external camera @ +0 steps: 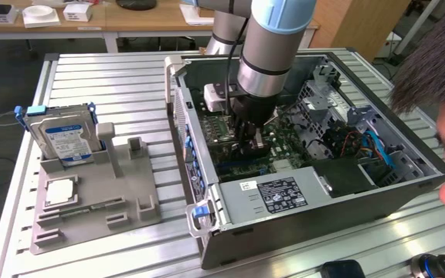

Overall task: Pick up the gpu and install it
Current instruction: 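Insert the gpu into the slot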

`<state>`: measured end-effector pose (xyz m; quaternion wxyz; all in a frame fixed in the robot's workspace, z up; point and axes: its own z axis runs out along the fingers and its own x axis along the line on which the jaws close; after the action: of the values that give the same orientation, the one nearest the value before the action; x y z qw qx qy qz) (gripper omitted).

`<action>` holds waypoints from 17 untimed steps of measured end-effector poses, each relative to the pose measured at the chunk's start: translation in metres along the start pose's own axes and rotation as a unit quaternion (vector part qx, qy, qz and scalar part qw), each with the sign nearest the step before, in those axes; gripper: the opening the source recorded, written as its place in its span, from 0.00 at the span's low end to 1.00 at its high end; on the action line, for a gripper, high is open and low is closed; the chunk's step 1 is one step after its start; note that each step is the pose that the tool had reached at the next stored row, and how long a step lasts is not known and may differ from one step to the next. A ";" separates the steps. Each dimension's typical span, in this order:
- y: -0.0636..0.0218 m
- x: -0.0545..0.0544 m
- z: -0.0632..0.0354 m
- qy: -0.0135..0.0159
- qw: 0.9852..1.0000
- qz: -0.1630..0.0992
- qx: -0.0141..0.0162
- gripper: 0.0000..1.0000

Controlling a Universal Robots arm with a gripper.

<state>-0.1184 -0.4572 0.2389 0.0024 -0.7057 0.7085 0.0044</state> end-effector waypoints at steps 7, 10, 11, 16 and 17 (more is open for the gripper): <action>0.0005 0.000 0.0020 0.000 1.000 0.000 0.000 0.28; 0.0024 0.000 0.0023 0.000 1.000 0.000 0.002 0.28; 0.0042 0.000 0.0023 0.000 1.000 0.000 0.004 0.28; 0.0082 0.000 0.0023 0.000 1.000 0.000 0.009 0.28; 0.0082 0.000 0.0024 0.000 1.000 0.000 0.009 0.28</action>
<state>-0.1266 -0.4573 0.2365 0.0089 -0.7057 0.7085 -0.0022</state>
